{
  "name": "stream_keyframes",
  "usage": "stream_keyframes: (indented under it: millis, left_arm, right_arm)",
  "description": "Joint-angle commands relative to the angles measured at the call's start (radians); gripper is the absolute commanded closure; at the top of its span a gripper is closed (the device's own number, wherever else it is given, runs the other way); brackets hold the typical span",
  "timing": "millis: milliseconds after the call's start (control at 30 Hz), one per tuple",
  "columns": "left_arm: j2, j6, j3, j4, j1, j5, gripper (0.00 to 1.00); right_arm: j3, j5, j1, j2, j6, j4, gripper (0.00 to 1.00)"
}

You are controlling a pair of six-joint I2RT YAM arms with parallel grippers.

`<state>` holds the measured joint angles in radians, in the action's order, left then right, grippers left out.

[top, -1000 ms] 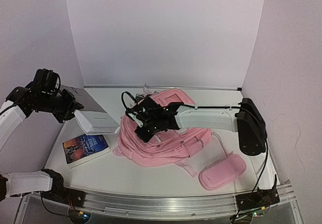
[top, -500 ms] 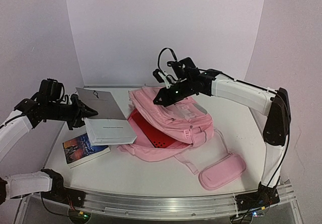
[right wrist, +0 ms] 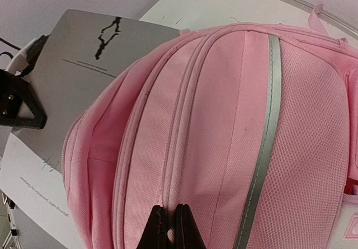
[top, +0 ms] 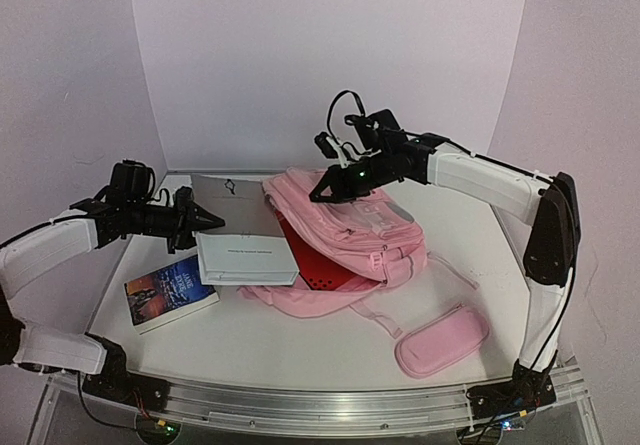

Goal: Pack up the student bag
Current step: Place the book in the student bag.

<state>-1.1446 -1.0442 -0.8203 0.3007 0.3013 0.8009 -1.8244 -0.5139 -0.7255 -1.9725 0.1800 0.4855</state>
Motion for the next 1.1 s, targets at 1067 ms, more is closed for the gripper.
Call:
stream_keyframes:
  millis: [1067]
  left_arm:
    - [-0.614,-0.063,-0.248,-0.653,0.256,-0.134,1.00]
  right_arm:
    - [-0.057,-0.195,-0.013,0.060,0.176,-0.201,1.00]
